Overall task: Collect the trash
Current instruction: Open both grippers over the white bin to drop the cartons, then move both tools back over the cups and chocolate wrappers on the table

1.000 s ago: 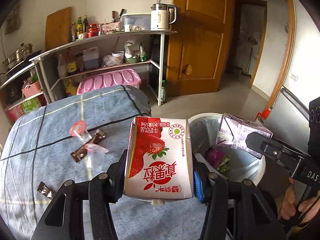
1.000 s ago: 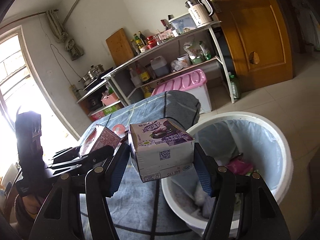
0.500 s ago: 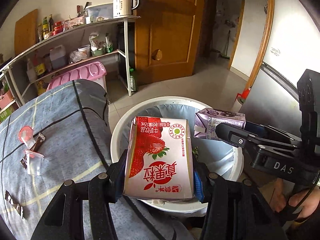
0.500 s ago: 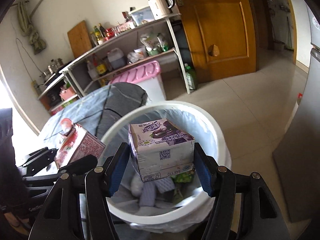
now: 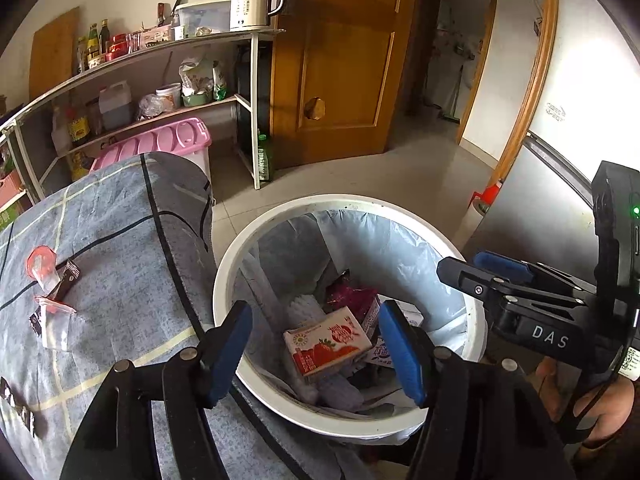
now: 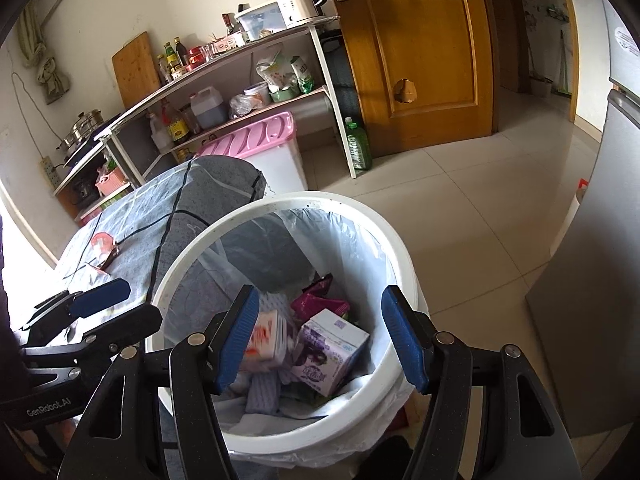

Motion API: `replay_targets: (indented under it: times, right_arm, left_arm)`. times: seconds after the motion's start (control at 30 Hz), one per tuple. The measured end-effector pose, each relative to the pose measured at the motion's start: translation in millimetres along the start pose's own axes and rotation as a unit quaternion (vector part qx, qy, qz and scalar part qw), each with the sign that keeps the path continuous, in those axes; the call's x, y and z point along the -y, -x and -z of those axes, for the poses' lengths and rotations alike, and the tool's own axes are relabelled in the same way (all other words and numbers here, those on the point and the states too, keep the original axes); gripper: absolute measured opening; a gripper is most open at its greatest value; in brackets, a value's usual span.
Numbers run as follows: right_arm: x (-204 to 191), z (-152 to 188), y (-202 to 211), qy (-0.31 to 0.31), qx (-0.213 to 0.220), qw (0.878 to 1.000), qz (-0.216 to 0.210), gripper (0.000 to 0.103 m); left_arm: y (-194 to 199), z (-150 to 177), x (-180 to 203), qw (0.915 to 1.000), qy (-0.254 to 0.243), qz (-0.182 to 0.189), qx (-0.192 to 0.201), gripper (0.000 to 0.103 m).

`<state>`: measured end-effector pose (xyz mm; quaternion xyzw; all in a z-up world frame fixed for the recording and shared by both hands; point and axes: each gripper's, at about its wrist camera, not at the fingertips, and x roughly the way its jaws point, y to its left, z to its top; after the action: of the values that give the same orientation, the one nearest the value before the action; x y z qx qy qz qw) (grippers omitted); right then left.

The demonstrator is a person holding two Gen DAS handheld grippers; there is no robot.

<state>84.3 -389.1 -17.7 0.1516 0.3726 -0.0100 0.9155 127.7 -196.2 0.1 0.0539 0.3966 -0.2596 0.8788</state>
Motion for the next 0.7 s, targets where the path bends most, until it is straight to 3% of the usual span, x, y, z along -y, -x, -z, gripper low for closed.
replay_targets:
  times: [0.43, 0.7]
  right_arm:
    - [-43, 2, 18, 0.018, 0.022, 0.999, -0.041, 0.064]
    - [-97, 7, 11, 0.062, 0.016, 0.995, -0.082, 0.064]
  left_arm:
    - [49, 12, -39, 0.9985, 0.03, -0.025, 0.039, 0.066]
    - [80, 39, -106, 0.9908, 0.096, -0.084, 0.046, 0.066]
